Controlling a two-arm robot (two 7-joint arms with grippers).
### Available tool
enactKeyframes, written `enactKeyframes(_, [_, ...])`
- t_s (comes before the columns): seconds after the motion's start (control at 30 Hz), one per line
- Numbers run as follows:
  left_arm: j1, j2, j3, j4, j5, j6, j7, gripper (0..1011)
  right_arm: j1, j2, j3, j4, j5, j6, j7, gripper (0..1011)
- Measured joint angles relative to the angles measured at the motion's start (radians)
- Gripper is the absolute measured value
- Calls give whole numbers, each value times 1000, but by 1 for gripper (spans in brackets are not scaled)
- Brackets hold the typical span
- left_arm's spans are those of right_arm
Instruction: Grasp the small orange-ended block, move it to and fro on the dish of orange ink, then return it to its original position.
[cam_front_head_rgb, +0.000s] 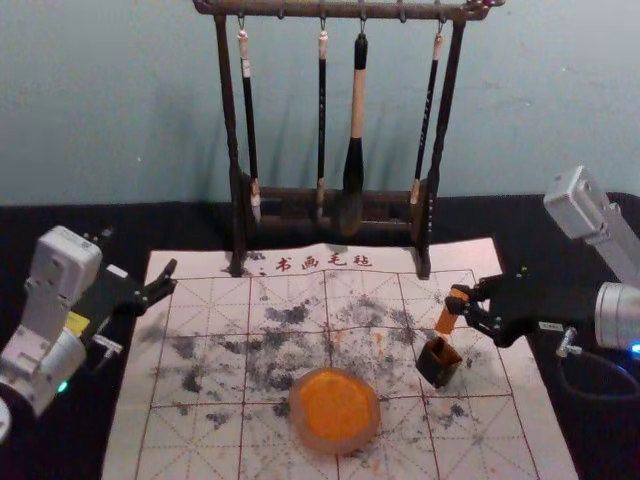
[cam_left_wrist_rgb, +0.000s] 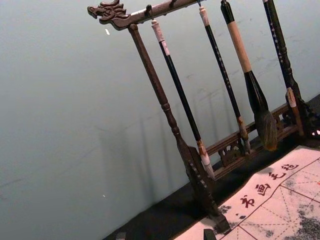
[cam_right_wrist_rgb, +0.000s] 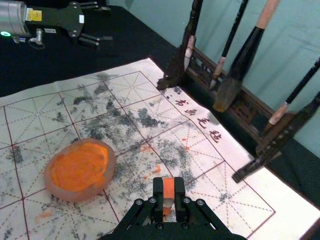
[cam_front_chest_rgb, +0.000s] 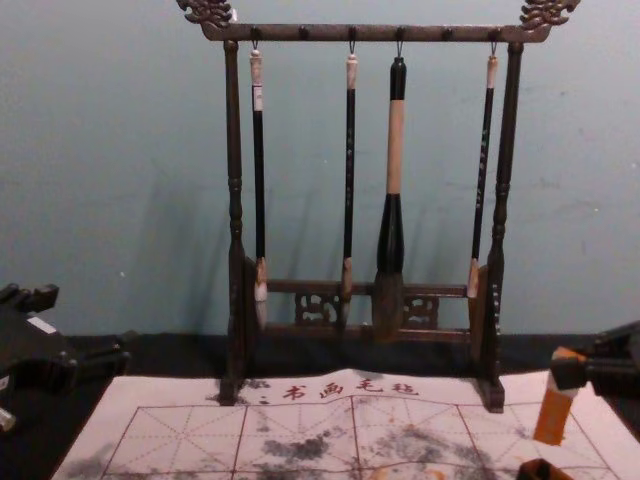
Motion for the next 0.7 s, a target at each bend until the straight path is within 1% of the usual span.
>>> enactKeyframes(0.27, [0, 0, 0, 0, 0, 0, 0, 1001, -16, 6, 12, -6, 1, 2, 4, 86])
enactKeyframes(0.7, [0, 0, 0, 0, 0, 0, 0, 1002, -35, 7, 12, -13, 7, 10, 14, 86])
